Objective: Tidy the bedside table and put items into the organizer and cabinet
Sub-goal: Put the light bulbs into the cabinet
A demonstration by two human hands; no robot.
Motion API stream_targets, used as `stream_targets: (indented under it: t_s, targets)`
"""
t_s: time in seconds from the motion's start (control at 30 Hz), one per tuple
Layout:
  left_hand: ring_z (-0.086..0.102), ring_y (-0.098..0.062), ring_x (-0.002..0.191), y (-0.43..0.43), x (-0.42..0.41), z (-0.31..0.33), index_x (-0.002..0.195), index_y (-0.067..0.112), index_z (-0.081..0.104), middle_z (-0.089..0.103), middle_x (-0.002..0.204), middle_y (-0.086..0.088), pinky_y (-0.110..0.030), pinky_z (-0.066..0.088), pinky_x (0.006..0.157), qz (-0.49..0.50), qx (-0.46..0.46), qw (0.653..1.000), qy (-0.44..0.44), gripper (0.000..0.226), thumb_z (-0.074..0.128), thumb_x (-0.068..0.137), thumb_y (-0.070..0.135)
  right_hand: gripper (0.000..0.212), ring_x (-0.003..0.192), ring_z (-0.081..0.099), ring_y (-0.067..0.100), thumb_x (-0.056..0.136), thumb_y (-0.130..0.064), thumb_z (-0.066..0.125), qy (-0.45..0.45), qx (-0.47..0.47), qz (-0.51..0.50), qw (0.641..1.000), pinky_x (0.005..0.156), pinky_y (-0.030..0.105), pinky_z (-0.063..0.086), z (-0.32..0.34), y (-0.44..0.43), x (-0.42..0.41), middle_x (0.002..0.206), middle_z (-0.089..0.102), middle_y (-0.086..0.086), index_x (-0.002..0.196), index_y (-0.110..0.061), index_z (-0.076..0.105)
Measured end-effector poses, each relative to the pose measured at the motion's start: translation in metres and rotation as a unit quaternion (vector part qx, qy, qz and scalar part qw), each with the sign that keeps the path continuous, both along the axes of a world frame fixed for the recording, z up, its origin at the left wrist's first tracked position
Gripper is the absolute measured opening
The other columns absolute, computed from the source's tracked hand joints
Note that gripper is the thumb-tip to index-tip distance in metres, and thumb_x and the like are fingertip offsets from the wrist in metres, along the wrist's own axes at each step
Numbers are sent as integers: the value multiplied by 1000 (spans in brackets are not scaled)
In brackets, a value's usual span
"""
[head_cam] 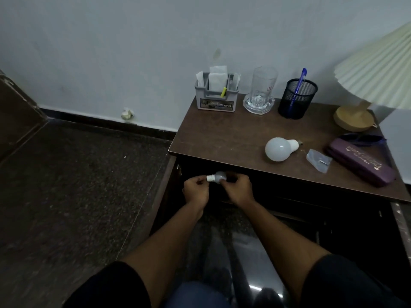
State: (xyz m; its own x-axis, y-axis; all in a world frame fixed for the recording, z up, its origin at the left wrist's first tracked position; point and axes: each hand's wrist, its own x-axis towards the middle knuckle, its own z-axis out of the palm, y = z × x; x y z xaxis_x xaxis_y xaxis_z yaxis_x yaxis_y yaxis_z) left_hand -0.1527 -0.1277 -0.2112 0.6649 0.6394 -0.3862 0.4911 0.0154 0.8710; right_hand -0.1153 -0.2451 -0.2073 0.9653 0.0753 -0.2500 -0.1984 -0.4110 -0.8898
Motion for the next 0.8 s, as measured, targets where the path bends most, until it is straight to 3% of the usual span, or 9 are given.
stream_targets:
  t_s: [0.13,0.23,0.27,0.33,0.4,0.53,0.67,0.8]
  targets:
    - [70,-28,104,4,26,-15,109,8,74,75,108,-11,-31,53,84,-2,9,1000,22,22,64,90,9,42,123,61,31,94,-30,66,113,-57,30,992,101,35,49,-12,14,31,128,67,20,123,0,69]
    - [67,-32,112,8,43,-21,122,0,65,70,118,-18,-36,54,91,-3,1,999,39,33,63,90,8,41,121,60,25,99,-25,59,186,-3,65,980,87,18,50,-19,22,44,135,62,18,130,1,63]
    - [66,-34,113,10,49,-23,123,-2,63,69,120,-20,-39,55,94,-6,-1,999,46,35,61,90,7,40,124,59,25,101,-25,56,195,8,81,977,92,18,49,-21,26,48,138,60,16,133,-1,61]
    - [63,-35,117,15,61,-27,128,-4,58,66,125,-21,-40,54,98,-7,-9,998,55,38,58,92,8,41,137,48,26,104,-25,50,172,19,96,980,113,29,37,-25,33,55,148,50,12,140,-6,55]
    - [60,-33,122,20,71,-31,134,-3,55,63,133,-18,-37,52,100,-10,-34,997,65,41,56,96,11,43,144,38,24,107,-24,42,149,31,103,983,120,30,25,-30,40,63,157,39,10,148,-9,45]
    - [53,-28,130,22,81,-37,145,2,44,53,144,-13,-22,42,88,-44,-80,993,80,45,50,102,10,44,147,30,26,108,-18,38,116,32,94,988,107,17,22,-41,44,76,160,33,12,151,-6,37]
    - [48,-30,135,24,88,-42,151,3,38,46,151,-14,-31,44,104,-61,-102,988,100,48,46,104,11,45,148,30,27,107,-23,44,91,5,107,990,122,31,19,-48,46,82,160,33,11,149,-9,40]
    - [45,-29,138,24,88,-44,152,3,36,43,154,-12,-30,40,109,-66,-104,988,91,48,43,106,10,44,146,32,28,106,-24,47,70,4,105,992,122,33,20,-46,47,84,158,37,11,147,-10,44]
